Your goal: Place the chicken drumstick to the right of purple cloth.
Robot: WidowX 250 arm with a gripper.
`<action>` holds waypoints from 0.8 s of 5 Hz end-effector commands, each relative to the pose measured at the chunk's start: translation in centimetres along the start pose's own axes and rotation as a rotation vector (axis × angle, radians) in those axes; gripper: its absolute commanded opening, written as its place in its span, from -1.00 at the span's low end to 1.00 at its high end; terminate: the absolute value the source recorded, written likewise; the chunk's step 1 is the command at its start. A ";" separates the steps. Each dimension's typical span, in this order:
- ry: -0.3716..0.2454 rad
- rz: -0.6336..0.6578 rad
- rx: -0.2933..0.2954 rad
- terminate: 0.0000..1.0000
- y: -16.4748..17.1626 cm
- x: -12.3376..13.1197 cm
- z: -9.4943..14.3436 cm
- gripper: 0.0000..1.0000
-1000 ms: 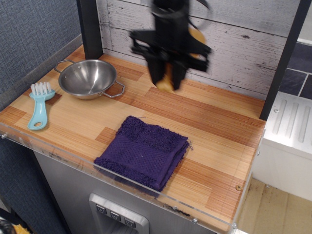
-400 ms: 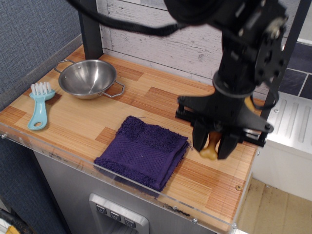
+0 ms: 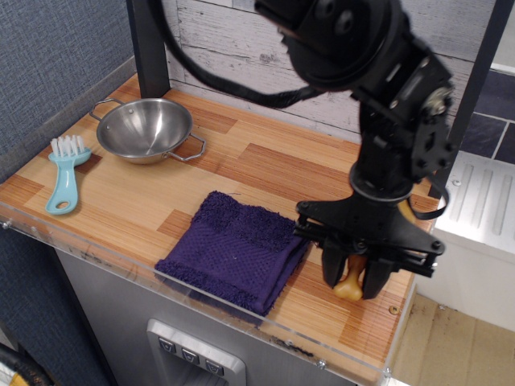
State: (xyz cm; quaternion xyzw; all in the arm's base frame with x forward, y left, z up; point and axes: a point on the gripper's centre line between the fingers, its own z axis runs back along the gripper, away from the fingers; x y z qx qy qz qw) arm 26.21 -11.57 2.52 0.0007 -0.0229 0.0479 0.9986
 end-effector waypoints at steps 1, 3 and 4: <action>0.026 -0.021 -0.022 -1.00 1.0 0.1 -1.2 -1.00; -0.015 -0.040 -0.063 -1.00 1.2 0.5 1.3 1.00; -0.131 -0.050 -0.084 -1.00 2.1 1.3 6.1 1.00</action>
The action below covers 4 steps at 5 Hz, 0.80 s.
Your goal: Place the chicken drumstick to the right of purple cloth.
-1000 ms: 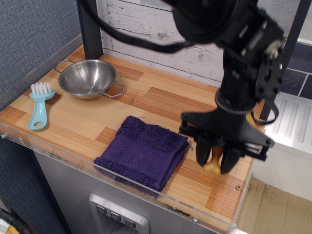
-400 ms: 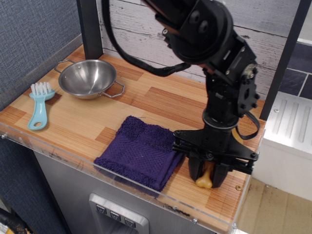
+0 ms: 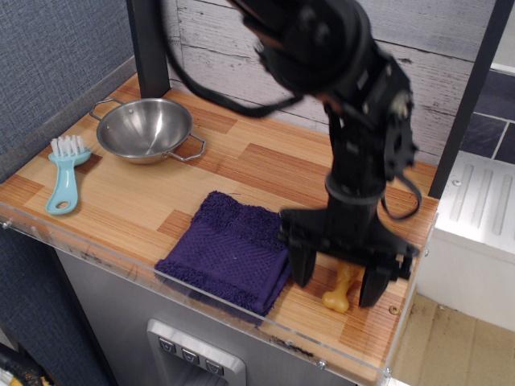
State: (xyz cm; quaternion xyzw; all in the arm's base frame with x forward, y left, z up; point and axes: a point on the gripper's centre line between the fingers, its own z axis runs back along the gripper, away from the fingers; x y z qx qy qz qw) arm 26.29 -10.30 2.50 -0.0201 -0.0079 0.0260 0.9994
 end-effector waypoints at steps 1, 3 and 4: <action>-0.272 -0.006 -0.050 -1.00 2.3 0.8 11.3 1.00; -0.257 -0.072 -0.018 -1.00 6.8 2.9 12.7 1.00; -0.211 -0.096 0.001 -1.00 9.3 4.5 12.3 1.00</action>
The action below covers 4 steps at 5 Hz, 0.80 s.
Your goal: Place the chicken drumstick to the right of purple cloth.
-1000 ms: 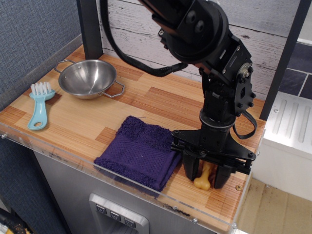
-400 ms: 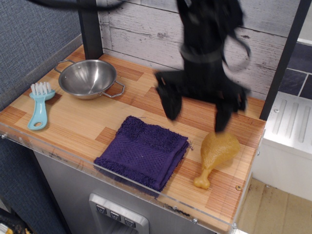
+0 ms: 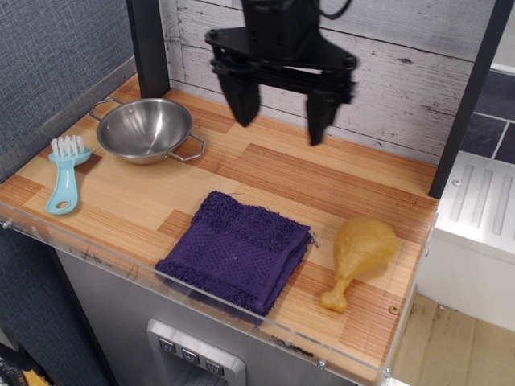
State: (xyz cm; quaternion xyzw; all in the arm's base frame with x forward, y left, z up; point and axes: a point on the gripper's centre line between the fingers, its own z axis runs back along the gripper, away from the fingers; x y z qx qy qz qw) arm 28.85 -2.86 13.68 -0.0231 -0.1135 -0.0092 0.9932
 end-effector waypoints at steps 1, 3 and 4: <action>0.020 -0.010 0.044 -1.00 4.1 1.6 0.0 1.00; -0.048 0.063 0.034 -1.00 5.4 0.1 0.3 1.00; -0.048 0.063 0.034 1.00 5.4 0.1 0.3 1.00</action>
